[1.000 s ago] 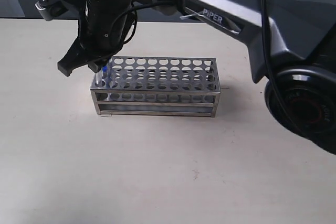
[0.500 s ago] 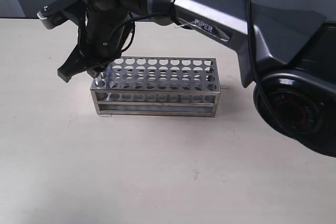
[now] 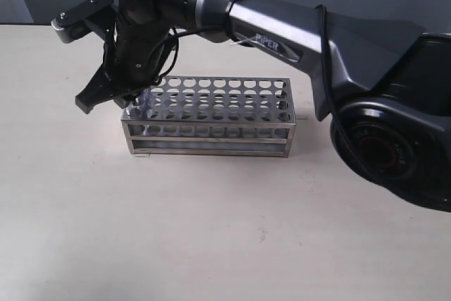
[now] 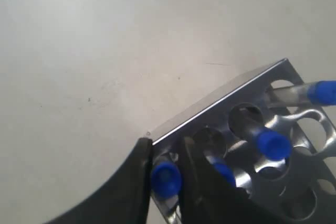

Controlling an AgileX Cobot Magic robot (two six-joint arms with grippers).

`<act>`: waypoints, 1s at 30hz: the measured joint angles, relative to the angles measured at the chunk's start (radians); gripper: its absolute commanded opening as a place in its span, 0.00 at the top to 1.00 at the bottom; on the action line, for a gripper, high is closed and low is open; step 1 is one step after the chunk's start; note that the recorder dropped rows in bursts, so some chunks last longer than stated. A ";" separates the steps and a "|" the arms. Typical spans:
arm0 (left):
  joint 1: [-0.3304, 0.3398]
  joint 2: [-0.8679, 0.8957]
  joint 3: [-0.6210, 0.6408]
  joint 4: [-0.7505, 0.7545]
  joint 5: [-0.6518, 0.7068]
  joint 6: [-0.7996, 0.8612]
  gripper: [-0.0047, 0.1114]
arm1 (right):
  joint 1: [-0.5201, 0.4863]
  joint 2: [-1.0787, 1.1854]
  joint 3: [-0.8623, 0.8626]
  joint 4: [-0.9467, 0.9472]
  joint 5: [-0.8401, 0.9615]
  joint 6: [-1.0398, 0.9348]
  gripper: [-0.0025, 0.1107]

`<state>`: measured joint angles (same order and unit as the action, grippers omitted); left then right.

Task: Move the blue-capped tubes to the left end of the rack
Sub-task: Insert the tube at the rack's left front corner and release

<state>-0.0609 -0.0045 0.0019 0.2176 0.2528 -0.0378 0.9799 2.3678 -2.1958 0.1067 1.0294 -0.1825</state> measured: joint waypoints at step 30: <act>0.000 0.000 0.000 0.000 0.000 0.000 0.96 | 0.001 -0.044 0.000 0.034 0.132 0.063 0.60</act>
<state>-0.0609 -0.0045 0.0019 0.2176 0.2528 -0.0378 0.9805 2.3242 -2.1958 0.1403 1.1616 -0.1197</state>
